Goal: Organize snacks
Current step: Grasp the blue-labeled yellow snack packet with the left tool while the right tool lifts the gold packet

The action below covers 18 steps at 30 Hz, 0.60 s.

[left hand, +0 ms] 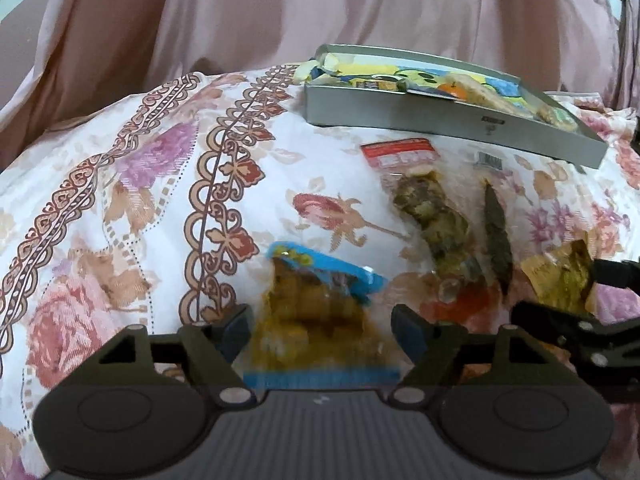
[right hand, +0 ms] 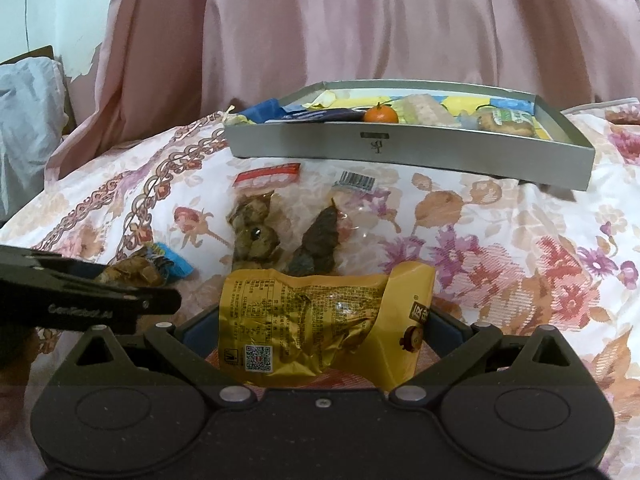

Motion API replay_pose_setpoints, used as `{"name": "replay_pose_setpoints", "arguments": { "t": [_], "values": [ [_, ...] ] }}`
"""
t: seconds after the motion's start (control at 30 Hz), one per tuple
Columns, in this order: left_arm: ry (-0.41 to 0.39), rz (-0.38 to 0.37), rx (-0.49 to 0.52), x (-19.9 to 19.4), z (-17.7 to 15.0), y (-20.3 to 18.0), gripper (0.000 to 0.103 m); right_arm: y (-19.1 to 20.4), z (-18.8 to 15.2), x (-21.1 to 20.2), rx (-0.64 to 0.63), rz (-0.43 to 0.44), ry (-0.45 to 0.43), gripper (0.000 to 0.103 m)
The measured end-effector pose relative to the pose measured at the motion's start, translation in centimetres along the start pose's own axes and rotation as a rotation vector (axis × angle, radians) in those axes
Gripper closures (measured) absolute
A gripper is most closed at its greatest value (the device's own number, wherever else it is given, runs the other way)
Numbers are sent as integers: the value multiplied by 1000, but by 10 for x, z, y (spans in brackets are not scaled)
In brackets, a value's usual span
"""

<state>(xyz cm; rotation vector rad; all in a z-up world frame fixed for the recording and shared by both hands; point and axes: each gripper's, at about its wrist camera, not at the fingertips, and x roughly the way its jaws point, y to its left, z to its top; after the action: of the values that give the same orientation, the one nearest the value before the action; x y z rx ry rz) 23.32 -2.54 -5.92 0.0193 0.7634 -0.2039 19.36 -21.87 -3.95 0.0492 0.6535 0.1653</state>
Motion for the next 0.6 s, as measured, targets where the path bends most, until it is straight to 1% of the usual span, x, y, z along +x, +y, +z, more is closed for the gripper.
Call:
{"name": "replay_pose_setpoints", "arguments": {
  "t": [0.13, 0.2, 0.27, 0.4, 0.47, 0.6],
  "values": [
    [-6, 15, -14, 10, 3, 5, 21, 1, -1, 3, -2, 7, 7, 2],
    [-14, 17, 19, 10, 3, 2, 29, 1, -1, 4, -2, 10, 10, 2],
    [-17, 23, 50, 9, 2, -2, 32, 1, -1, 5, -3, 13, 11, 2],
    [-15, 14, 62, 5, 0, -4, 42, 3, -1, 6, -8, 18, 11, 2],
    [-8, 7, 62, 1, -1, -6, 45, 4, -1, 5, -13, 20, 7, 2],
    [-10, -8, 54, -9, 1, -10, 45, 4, 0, 1, -20, 19, -15, 2]
  ]
}}
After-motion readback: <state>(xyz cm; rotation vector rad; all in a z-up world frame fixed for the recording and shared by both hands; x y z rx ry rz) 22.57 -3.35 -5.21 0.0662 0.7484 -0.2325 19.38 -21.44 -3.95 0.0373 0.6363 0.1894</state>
